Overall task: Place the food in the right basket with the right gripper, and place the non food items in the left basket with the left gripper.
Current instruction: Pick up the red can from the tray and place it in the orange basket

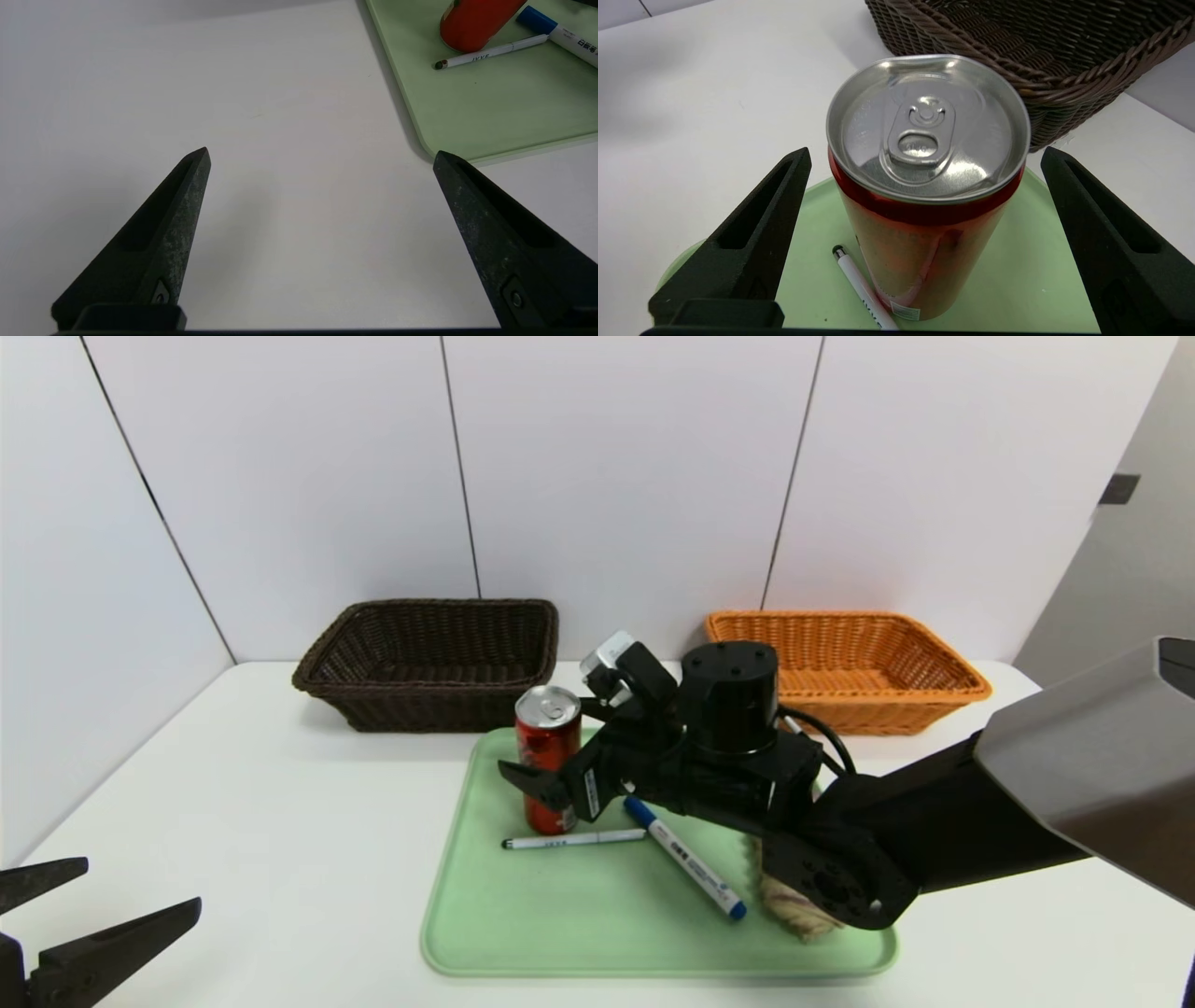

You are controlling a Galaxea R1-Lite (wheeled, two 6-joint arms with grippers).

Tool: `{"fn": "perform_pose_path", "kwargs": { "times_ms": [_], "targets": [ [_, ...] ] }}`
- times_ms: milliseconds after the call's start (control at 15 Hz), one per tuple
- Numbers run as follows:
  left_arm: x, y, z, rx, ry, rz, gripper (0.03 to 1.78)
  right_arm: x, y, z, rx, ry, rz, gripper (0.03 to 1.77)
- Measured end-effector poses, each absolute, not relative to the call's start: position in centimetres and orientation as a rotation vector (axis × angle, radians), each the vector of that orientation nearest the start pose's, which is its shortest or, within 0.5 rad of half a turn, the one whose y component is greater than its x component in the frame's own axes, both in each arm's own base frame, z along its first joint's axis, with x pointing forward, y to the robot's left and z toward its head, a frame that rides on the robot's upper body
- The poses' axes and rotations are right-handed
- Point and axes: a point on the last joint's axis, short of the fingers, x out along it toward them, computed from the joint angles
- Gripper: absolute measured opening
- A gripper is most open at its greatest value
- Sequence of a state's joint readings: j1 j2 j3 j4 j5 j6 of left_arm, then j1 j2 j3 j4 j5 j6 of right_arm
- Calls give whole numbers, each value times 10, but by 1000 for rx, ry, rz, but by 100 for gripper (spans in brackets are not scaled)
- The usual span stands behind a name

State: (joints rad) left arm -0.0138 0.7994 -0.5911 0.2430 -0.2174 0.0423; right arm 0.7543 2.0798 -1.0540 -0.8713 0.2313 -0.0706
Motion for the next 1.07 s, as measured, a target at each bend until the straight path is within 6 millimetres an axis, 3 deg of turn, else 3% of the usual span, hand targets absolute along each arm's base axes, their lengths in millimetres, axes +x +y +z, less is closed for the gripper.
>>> {"fn": "perform_pose_path", "kwargs": {
  "times_ms": [867, 1067],
  "targets": [
    [67, -6, 207, -3, 444, -238, 169, 297, 292, 126, -86, 71, 957, 170],
    [66, -6, 207, -3, 442, -238, 169, 297, 292, 125, -87, 72, 957, 118]
  ]
}}
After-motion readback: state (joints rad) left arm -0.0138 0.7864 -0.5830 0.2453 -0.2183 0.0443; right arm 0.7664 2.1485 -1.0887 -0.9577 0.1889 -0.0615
